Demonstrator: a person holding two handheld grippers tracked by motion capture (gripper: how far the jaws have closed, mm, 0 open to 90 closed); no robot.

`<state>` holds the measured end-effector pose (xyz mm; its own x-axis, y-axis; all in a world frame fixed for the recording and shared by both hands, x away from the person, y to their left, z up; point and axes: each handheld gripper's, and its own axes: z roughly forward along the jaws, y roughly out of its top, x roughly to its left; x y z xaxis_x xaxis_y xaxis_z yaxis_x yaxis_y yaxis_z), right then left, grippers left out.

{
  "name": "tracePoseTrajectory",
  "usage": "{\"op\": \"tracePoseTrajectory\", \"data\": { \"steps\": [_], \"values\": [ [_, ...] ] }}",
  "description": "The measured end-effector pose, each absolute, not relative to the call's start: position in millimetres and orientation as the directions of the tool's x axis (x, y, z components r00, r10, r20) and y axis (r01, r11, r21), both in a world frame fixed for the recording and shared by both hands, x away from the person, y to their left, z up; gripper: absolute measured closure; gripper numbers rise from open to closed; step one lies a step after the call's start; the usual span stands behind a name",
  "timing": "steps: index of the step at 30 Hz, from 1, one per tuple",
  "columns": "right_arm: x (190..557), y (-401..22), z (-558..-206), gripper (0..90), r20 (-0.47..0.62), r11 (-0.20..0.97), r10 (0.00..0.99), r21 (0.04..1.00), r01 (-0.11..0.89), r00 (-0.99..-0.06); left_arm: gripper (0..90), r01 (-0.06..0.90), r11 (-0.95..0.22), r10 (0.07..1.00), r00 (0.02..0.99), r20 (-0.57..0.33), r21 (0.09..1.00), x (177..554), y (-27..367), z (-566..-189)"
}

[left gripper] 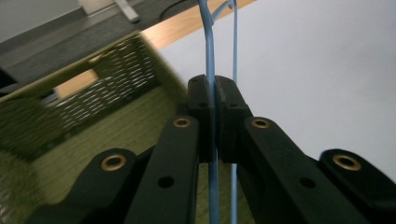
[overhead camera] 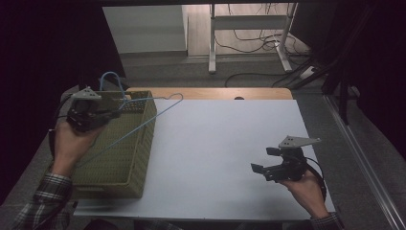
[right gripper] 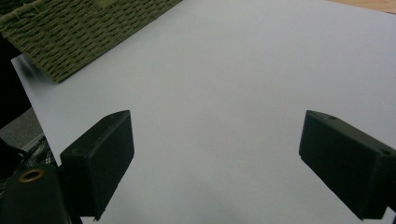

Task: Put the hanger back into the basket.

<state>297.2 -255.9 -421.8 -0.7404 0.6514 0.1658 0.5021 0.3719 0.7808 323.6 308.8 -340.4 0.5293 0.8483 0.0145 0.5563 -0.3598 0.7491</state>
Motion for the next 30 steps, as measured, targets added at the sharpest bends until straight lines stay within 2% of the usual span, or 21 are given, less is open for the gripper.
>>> {"op": "tracePoseTrajectory", "data": {
  "steps": [9,18,30],
  "values": [
    [297,-262,-428,9.7,0.172,0.369,0.667,0.769,0.522,-0.725,87.5,0.571,-0.253,0.907,0.422,-0.015,0.781,313,365,-349],
    [298,-265,-432,9.7,0.175,0.369,0.675,0.761,0.533,-0.717,87.5,0.585,-0.196,0.931,0.362,-0.037,0.787,312,393,-372],
    [300,-262,-439,9.8,0.175,0.389,0.676,0.740,0.548,-0.716,87.5,0.629,-0.154,0.938,0.335,-0.086,0.762,326,400,-418]
  ]
}}
